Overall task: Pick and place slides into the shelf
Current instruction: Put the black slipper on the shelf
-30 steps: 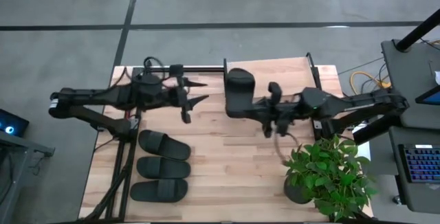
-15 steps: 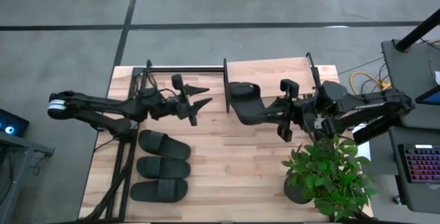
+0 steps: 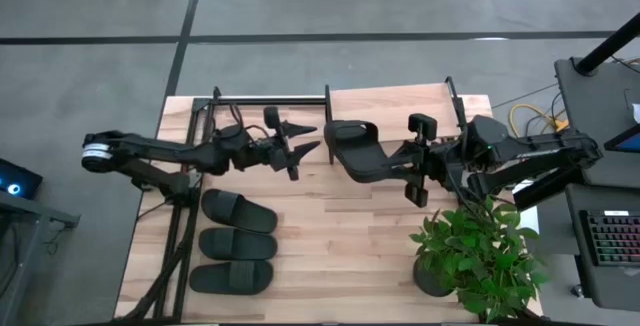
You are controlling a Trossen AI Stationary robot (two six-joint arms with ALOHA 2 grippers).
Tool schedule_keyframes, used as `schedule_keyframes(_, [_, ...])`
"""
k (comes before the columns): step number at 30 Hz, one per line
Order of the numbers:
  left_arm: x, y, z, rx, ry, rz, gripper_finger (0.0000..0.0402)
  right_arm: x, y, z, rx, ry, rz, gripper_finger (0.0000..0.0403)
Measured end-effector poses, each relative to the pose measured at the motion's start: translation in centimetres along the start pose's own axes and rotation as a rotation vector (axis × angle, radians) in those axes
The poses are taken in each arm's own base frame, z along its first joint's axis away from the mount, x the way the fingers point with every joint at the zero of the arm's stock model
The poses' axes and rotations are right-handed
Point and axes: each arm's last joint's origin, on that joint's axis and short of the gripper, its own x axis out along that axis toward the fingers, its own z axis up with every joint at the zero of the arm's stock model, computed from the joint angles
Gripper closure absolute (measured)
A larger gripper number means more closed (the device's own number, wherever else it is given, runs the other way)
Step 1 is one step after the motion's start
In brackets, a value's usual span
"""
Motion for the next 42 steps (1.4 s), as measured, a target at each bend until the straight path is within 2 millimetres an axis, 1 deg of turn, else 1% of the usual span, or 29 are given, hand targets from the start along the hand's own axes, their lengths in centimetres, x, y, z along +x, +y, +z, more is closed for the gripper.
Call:
schedule_keyframes(7, [2.0,0.0,-0.7,0.000,0.021,-0.005,0.0246,0.0,0.0,0.0,0.003,0.007,0.003,0.0342])
schedule_keyframes(19, [4.1,-0.4,-0.6,-0.001,0.006,-0.028,0.0250,0.0,0.2,-0.2,0.016,0.024,0.019,0.0342])
schedule_keyframes(22, [4.6,-0.6,-0.7,0.003,0.011,-0.034,0.0282,0.0,0.2,-0.2,0.016,0.025,0.021,0.0342])
schedule_keyframes(26, [5.0,-0.7,-0.6,0.034,0.011,-0.039,0.0362,0.0,0.2,-0.2,0.022,0.030,0.015,0.0342])
schedule_keyframes(30, [4.9,-0.2,-0.3,0.035,0.003,-0.026,0.0367,0.0,0.2,-0.2,0.038,0.031,0.016,0.0343])
schedule_keyframes(34, [4.4,0.4,-0.2,0.041,0.025,-0.013,0.0367,-0.1,0.0,-0.1,0.063,0.041,-0.002,0.0342])
schedule_keyframes(36, [4.0,0.7,-0.3,0.044,0.053,-0.014,0.0367,-0.1,-0.3,0.0,0.084,0.073,-0.039,0.0320])
schedule_keyframes(40, [3.5,1.4,-0.2,0.055,0.085,-0.014,0.0367,-0.2,-0.8,0.2,0.131,0.125,-0.121,0.0248])
schedule_keyframes(42, [3.2,1.6,-0.1,0.066,0.095,-0.010,0.0367,-0.2,-1.0,0.2,0.134,0.145,-0.129,0.0220])
